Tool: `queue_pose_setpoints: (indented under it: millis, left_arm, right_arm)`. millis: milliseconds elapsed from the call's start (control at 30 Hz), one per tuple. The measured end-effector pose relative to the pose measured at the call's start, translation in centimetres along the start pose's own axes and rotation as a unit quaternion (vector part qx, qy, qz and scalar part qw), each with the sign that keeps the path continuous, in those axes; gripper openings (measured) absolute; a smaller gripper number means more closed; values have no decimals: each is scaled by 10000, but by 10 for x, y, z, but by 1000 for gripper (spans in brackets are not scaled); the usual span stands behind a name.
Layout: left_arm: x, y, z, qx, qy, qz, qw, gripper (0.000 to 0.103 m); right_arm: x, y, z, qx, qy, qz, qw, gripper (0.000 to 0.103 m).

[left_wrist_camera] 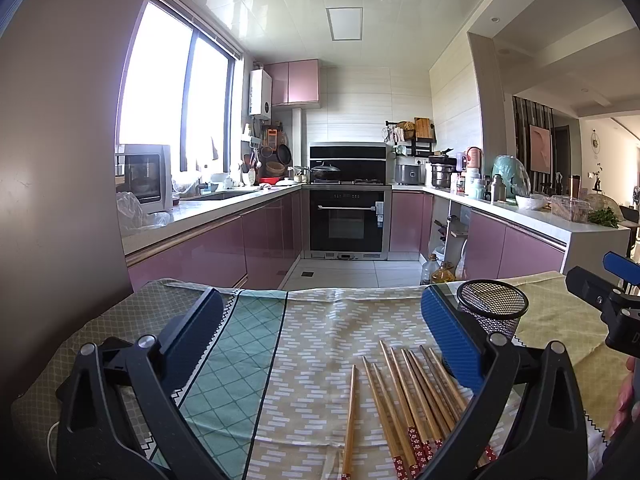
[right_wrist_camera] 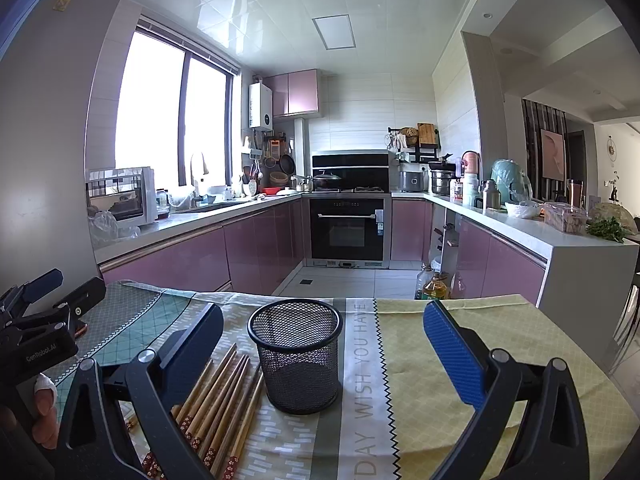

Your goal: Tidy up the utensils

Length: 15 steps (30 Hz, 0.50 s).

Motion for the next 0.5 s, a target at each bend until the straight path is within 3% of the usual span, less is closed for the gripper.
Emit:
queue_pose_setpoints:
  millis: [500]
  left_arm:
    - [0,0,0,-6,3,-5,10000,98]
  right_arm:
    - [1,2,0,-17,0,-6,10000,97]
Point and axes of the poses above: each gripper's, at about its wrist camera, not at the fingertips, and z roughly the way its jaws point, x to its left, y to its top, the point moved 9 cm from there along z, roughly the way its jaws point, and after that the axes turned 5 degrees about -y, right-handed, at the moved point
